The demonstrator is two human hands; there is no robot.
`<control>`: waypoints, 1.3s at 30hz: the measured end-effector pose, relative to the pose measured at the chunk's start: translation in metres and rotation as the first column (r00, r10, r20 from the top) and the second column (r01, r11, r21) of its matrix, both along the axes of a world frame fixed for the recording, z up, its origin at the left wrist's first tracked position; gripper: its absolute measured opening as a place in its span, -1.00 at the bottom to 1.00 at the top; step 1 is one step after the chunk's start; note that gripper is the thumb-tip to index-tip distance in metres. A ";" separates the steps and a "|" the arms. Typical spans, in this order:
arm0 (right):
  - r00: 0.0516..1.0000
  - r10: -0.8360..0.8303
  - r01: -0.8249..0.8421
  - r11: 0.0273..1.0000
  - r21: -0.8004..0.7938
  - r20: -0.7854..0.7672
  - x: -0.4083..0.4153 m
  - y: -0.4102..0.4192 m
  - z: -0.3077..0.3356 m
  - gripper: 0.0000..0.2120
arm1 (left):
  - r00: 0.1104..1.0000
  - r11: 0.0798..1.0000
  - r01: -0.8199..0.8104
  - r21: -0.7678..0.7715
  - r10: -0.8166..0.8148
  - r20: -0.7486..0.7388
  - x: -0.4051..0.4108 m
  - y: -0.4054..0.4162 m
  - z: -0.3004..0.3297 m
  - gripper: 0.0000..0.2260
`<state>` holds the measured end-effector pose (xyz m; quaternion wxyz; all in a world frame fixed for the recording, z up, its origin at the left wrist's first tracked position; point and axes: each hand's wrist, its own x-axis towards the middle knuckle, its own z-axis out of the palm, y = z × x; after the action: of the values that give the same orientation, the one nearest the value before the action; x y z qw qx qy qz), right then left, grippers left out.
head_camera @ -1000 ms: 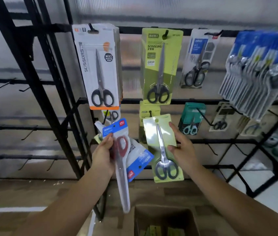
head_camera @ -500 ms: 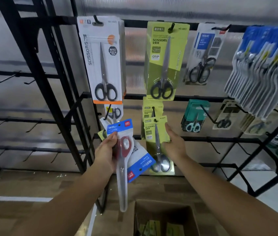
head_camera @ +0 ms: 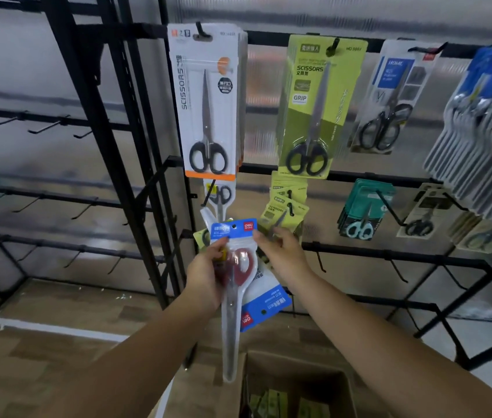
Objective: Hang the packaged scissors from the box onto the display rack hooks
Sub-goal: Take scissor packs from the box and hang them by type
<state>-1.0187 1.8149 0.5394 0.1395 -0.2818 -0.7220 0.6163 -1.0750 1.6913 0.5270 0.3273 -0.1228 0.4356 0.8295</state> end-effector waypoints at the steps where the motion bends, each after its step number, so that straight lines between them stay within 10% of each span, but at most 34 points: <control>1: 1.000 0.007 -0.008 1.000 -0.019 -0.015 -0.002 -0.007 0.001 -0.77 | 1.000 1.000 0.001 -0.007 -0.001 -0.017 0.001 0.002 -0.001 -0.78; 34: 0.956 -0.195 0.206 0.978 0.025 -0.220 -0.090 -0.085 -0.016 -0.78 | 0.965 0.995 0.051 -0.084 -0.071 -0.251 -0.054 -0.121 -0.012 -0.62; 39: 0.964 -0.125 0.184 0.951 0.250 -0.234 -0.092 -0.062 -0.016 -0.34 | 0.959 0.989 -0.045 -0.144 0.003 -0.283 -0.062 -0.137 -0.017 -0.58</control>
<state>-1.1105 1.7532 0.5232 0.3020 -0.2475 -0.7552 0.5264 -1.1367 1.5543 0.5099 0.2416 -0.0325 0.5370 0.8076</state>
